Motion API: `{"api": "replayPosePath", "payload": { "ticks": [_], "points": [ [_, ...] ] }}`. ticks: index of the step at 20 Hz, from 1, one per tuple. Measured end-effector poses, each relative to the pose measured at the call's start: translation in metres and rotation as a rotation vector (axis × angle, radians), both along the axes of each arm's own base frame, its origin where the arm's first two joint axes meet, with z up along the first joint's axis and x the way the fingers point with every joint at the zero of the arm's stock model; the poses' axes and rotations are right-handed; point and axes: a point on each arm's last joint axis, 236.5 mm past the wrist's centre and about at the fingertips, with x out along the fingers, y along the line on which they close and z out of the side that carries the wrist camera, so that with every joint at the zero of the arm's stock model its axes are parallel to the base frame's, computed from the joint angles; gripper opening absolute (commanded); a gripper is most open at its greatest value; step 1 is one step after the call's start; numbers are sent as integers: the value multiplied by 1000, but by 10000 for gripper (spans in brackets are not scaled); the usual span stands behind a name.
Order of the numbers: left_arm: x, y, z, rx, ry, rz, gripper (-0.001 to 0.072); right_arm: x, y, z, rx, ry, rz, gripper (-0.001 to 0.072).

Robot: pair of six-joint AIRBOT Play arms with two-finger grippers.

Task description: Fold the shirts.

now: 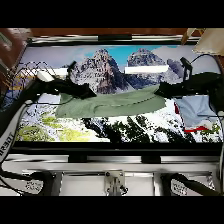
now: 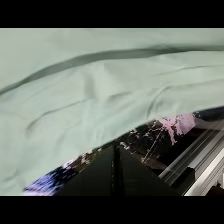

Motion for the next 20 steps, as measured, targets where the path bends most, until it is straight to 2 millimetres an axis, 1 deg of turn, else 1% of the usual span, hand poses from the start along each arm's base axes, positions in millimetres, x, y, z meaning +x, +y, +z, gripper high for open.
{"api": "replayPosePath", "payload": {
  "ticks": [3,5,7,10,12,13,14,15,16,17,18,20],
  "points": [
    [-14,-60,-21,-35,16,-18,30,-28,8,50,14,-61,2,72],
    [-24,-91,-32,-69,49,-13,30,-46,11,77,26,-97,-10,72],
    [-32,-118,-40,-115,85,2,29,-63,15,97,46,-114,-27,72],
    [-44,-154,-42,-209,130,20,29,-79,23,121,97,-132,-52,72],
    [-53,-170,-43,-255,164,18,27,-85,30,134,146,-146,-58,72],
    [-53,-172,-42,-269,171,19,26,-86,33,139,164,-154,-61,72],
    [-48,-170,-39,-284,164,31,24,-85,34,144,180,-169,-68,72],
    [-43,-165,-33,-300,154,31,24,-84,36,147,195,-173,-74,72],
    [-33,-155,-22,-318,134,38,24,-82,36,148,203,-178,-77,72],
    [-23,-142,-8,-333,106,45,24,-80,39,148,212,-176,-79,72],
    [-7,-122,10,-346,63,65,24,-77,43,146,216,-172,-71,72],
    [25,-70,57,-372,-44,125,24,-67,62,140,233,-166,-43,72]
  ]
}}
